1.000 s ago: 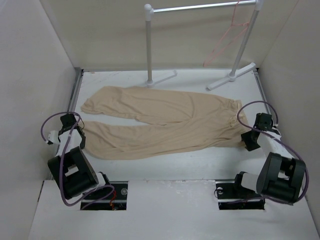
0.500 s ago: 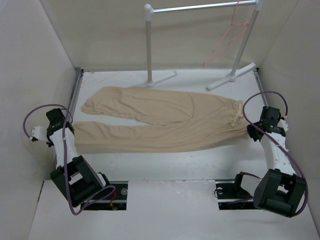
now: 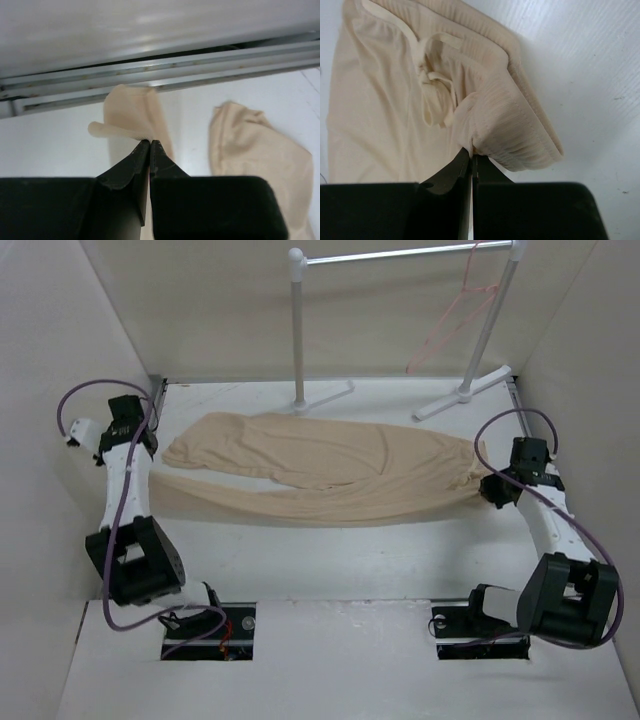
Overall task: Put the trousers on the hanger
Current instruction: Fold the trousers at the center of the board.
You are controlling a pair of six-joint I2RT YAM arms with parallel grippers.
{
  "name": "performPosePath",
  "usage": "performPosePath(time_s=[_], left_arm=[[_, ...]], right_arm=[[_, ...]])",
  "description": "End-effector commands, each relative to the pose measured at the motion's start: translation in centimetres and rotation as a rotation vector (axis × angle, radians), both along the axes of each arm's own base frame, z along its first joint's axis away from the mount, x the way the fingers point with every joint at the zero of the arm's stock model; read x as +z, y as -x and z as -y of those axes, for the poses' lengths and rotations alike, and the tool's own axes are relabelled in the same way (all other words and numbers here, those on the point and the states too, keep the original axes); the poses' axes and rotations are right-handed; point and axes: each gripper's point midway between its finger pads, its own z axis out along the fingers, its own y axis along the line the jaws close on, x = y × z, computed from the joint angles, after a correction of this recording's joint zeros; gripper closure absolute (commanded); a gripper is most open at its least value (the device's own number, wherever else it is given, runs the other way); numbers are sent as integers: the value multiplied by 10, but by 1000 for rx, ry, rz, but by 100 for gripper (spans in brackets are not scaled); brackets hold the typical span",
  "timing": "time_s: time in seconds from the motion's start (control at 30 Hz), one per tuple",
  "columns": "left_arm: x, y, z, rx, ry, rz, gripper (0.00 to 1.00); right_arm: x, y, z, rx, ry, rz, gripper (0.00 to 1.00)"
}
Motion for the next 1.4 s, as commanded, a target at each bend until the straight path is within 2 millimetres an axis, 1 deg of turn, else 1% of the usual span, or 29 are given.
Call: performPosePath(time_s=[0.0, 0.1, 0.17, 0.2, 0.23, 0.33, 0.5, 0.57, 0.6, 0.67, 0.73, 0.8, 0.83, 0.87, 0.93, 1.0, 1.03, 1.1, 1.13, 1.17, 1.23, 1.3, 1.33, 1.37], left_arm=[[19, -52, -3, -25, -70, 34, 100], [28, -102, 3, -72, -80, 54, 100], [36, -132, 2, -92, -92, 75, 100], [37, -142, 2, -97, -94, 83, 100], [37, -157, 1, -107, -93, 91, 100], [33, -195, -3, -123, -88, 103, 100], [40, -246, -12, -141, -103, 156, 100], [39, -263, -14, -151, -110, 186, 100], [36, -271, -14, -157, -108, 196, 100], [24, -286, -14, -170, -94, 216, 100], [10, -300, -11, -186, -75, 243, 100], [2, -315, -9, -203, -73, 280, 100], [-1, -321, -9, -202, -76, 295, 99], [-2, -327, -8, -203, -79, 316, 99], [1, -341, -5, -214, -86, 376, 96], [11, -354, 2, -244, -92, 440, 88], [14, -359, 5, -262, -90, 462, 81], [22, -360, 13, -302, -69, 487, 65], [25, -357, 18, -322, -55, 491, 59], [25, -350, 18, -334, -40, 481, 55], [17, -324, 17, -332, -7, 436, 50], [5, -288, 16, -302, 20, 388, 48], [-4, -270, 18, -283, 34, 372, 48], [-10, -253, 21, -266, 51, 365, 47]], right_arm=[[35, -37, 13, 4, 50, 87, 98], [45, -55, 26, -18, 77, 96, 99], [52, -72, 31, -12, 91, 103, 99], [53, -81, 32, 0, 90, 99, 99], [56, -92, 33, 14, 89, 100, 99], [59, -122, 40, 34, 95, 84, 99], [63, -177, 50, 56, 86, 74, 99], [60, -199, 50, 81, 67, 68, 99], [57, -211, 48, 94, 53, 63, 98], [48, -230, 47, 111, 27, 48, 98], [39, -244, 50, 113, 22, 32, 97], [31, -259, 51, 113, 10, 26, 96], [27, -265, 53, 112, 7, 24, 94], [25, -271, 54, 110, 7, 29, 89], [25, -280, 55, 98, 6, 44, 73], [30, -287, 54, 96, 5, 71, 56], [36, -288, 54, 102, 11, 86, 50], [52, -287, 51, 125, 29, 110, 42], [59, -283, 50, 146, 46, 114, 39], [67, -279, 47, 171, 64, 118, 38], [82, -266, 44, 199, 100, 125, 35], [92, -252, 36, 217, 117, 153, 35], [96, -245, 31, 224, 125, 174, 35], [98, -236, 28, 226, 128, 189, 39]])
